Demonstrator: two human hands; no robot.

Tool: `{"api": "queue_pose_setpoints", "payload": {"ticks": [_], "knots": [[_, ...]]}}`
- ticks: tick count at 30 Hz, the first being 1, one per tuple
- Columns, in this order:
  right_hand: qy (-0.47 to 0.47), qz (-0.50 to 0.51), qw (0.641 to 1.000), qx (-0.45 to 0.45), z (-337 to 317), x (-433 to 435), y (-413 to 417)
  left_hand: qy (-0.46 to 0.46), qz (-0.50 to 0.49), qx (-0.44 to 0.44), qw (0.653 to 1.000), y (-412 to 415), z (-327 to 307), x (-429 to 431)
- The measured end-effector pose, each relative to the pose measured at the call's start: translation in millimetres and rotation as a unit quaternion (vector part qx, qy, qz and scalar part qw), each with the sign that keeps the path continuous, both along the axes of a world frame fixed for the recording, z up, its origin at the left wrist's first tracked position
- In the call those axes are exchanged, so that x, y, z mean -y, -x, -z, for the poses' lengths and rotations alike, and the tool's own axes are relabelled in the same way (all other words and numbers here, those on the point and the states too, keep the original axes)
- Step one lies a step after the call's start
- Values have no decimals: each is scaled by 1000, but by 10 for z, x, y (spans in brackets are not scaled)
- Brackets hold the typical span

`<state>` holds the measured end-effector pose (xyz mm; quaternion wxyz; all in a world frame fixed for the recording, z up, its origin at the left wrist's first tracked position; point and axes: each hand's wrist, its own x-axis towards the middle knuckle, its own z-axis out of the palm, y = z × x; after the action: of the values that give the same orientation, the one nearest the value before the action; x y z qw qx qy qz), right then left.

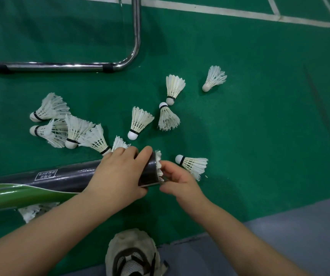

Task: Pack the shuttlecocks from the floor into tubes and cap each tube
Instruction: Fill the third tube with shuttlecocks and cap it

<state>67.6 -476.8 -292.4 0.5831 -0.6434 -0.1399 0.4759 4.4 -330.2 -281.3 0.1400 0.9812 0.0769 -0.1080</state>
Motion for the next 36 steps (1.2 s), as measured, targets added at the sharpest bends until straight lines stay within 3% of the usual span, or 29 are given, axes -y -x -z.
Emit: {"api": "queue_pose_setpoints", "payload": {"ticks": [7,11,14,16,19,23,26,30,34,36], "knots": [[42,-138,988,-48,-172,-112,-151,-21,-3,6,1000,9,-69,-22],[129,-236,963,-14,-252,-244,-207,-27,11,17,999,56,-20,-50],[139,-269,953,-1,-271,-341,-231,-29,7,48,998,59,-17,-53],[118,-224,967,-16,-251,-389,-200,-26,-1,58,998,33,-33,-67],[63,-62,996,-16,-199,-353,-142,-9,-16,54,998,-32,-32,-75],[25,129,991,0,-186,-122,-213,-3,-9,14,1000,-101,-114,-17],[51,221,972,61,-119,-11,-259,-14,-4,2,1000,-136,-95,6],[94,250,942,204,30,93,-254,-10,-2,-15,1000,-159,-23,61],[235,254,868,356,229,277,-310,-18,0,-6,1000,-190,25,70],[329,252,831,370,351,375,-334,-18,-6,-4,1000,-212,34,66]]}}
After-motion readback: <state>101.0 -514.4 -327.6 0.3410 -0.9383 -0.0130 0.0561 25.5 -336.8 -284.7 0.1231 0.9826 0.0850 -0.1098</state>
